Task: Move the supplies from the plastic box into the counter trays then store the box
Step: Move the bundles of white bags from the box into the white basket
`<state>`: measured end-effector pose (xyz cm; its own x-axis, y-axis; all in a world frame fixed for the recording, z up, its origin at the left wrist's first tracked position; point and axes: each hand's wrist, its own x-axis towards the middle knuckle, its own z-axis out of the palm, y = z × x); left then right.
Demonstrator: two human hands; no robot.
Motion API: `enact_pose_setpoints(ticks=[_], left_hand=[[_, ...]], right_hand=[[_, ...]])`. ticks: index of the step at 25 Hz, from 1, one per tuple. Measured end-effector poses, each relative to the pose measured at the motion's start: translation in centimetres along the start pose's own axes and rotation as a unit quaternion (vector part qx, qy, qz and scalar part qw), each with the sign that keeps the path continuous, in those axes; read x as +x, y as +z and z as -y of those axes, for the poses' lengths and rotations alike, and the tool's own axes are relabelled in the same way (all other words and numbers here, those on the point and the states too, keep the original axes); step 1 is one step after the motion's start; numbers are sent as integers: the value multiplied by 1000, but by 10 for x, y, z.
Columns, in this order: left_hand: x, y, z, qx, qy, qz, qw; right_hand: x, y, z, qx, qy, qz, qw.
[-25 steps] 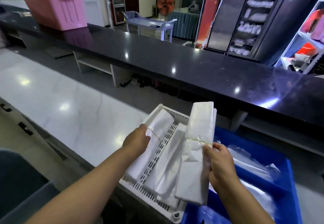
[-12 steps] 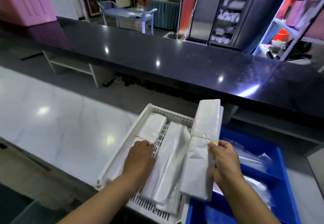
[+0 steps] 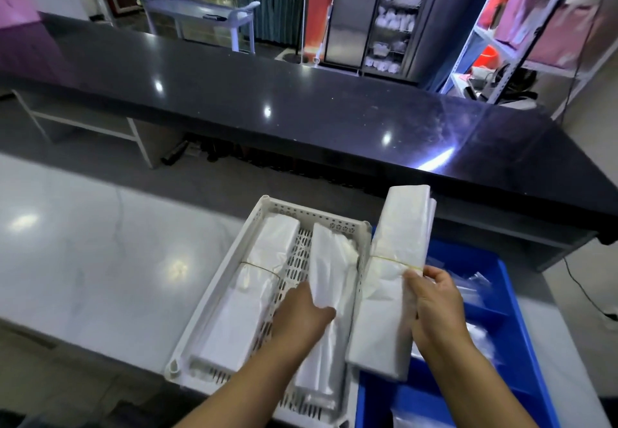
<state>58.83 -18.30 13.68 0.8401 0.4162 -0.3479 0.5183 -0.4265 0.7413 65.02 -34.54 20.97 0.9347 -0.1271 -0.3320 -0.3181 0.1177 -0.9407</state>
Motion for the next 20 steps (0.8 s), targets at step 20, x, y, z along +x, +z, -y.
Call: enact_pose_setpoints(ticks=[20], left_hand=[[-17, -217, 32, 49, 75, -312, 946]], right_hand=[[-52, 143, -98, -134, 60, 82, 986]])
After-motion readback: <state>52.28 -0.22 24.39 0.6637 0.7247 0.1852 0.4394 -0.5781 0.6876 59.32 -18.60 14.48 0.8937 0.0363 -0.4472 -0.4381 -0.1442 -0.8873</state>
